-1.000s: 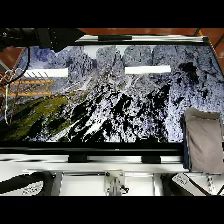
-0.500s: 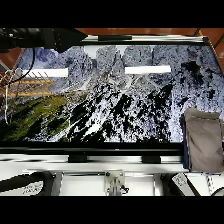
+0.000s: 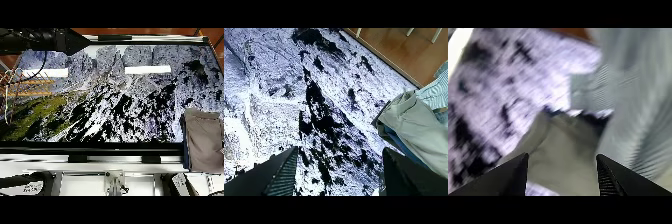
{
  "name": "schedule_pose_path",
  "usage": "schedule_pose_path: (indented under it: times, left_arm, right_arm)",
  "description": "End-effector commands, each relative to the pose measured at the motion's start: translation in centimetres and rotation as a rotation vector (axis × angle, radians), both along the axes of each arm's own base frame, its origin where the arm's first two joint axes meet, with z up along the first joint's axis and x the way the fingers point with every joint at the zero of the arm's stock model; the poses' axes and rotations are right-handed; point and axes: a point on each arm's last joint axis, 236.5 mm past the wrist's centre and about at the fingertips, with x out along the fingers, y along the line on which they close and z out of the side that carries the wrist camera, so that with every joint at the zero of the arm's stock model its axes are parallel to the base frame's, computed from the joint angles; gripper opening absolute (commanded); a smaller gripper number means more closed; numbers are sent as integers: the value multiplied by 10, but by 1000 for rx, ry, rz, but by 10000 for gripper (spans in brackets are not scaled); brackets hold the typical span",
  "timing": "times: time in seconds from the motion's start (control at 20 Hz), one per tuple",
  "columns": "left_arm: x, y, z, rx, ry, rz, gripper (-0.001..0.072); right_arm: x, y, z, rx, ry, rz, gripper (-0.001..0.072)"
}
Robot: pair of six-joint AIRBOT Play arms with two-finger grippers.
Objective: Fold the shirts.
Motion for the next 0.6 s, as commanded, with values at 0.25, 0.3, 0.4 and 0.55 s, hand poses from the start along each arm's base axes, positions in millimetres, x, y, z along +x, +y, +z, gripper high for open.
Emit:
schedule_pose_path:
  times: [0.25,0.3,0.4,0.55]
  left_arm:
    - [24,51,-74,290,175,210,605]
    - [29,69,-90,357,222,280,605]
    - [38,109,-129,523,318,422,559]
    - [33,154,-190,749,510,534,454]
  right_arm:
    - [125,135,-93,329,30,552,552]
    - [149,149,-104,312,32,598,552]
    - [196,190,-131,243,86,731,552]
    - [247,271,-184,173,188,932,552]
